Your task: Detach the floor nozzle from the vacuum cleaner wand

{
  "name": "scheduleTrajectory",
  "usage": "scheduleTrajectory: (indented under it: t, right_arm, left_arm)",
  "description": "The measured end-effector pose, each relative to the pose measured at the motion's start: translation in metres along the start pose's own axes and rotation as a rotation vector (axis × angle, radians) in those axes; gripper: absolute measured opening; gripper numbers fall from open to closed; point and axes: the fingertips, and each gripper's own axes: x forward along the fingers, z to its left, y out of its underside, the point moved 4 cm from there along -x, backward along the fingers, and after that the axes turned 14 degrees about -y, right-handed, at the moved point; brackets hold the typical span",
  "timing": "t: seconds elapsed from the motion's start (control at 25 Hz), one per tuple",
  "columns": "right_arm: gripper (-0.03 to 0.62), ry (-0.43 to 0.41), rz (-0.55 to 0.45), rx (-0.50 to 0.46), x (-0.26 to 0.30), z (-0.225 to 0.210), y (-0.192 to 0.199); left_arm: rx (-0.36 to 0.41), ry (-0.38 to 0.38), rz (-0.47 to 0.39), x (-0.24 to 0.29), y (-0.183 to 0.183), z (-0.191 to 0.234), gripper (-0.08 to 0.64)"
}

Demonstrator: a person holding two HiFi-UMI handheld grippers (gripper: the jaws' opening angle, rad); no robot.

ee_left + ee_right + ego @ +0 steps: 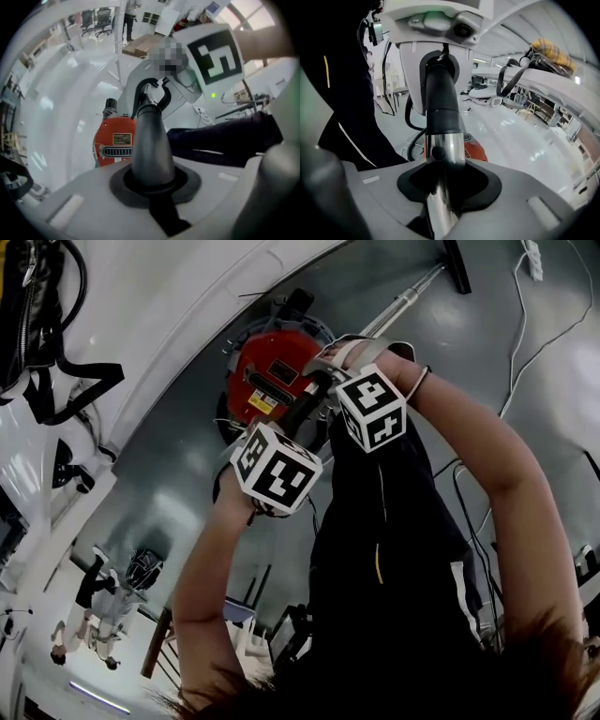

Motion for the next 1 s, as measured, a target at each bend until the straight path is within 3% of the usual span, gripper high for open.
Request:
scheduleTrajectory:
  t: [0.08,0.16,0.32,0.48,0.52,0.56,0.6,0.68,0.92,1.0]
  right_arm:
    - [0.137,-0.01,-0.031,-0.009,-0.003,0.004,-0.001]
    - [0.13,0.029,-0.075,-0.044,-0.007,0.009,-0.004]
    - [0.126,0.115,-0.097,-0.084,-0.005,0.015,-0.008]
    - [0.121,0.163,-0.023,-0.085,0.004,0.019,-0.003]
    - [0.12,0.165,-0.008,-0.079,0.006,0.02,-0.002]
    - [0.117,0.158,-0.002,-0.069,0.007,0.02,-0.001]
    - [0.117,0.141,-0.005,-0.056,0.007,0.018,-0.001]
    - [0.12,0.091,-0.014,-0.025,0.004,0.014,0.0]
    - [0.124,-0.11,-0.007,0.036,0.008,0.014,0.002]
    - [0.123,-0.175,-0.037,0.054,0.009,0.017,-0.001]
  left_arm:
    - [0.041,-0.047,-0.001,-0.003,0.001,-0.002,0.049]
    - [0.002,0.025,-0.002,-0.008,0.003,-0.006,0.051]
    - [-0.116,0.271,0.011,-0.007,0.012,-0.012,0.051]
    - [-0.311,0.691,0.075,-0.008,0.013,-0.025,0.049]
    - [-0.346,0.755,0.081,-0.009,0.012,-0.027,0.049]
    - [-0.362,0.769,0.08,-0.011,0.011,-0.027,0.049]
    - [-0.353,0.729,0.073,-0.012,0.01,-0.026,0.048]
    - [-0.267,0.549,0.055,-0.011,0.009,-0.02,0.047]
    - [0.104,-0.01,0.008,-0.006,0.016,-0.005,0.044]
    - [0.171,-0.083,0.016,-0.006,0.021,-0.002,0.04]
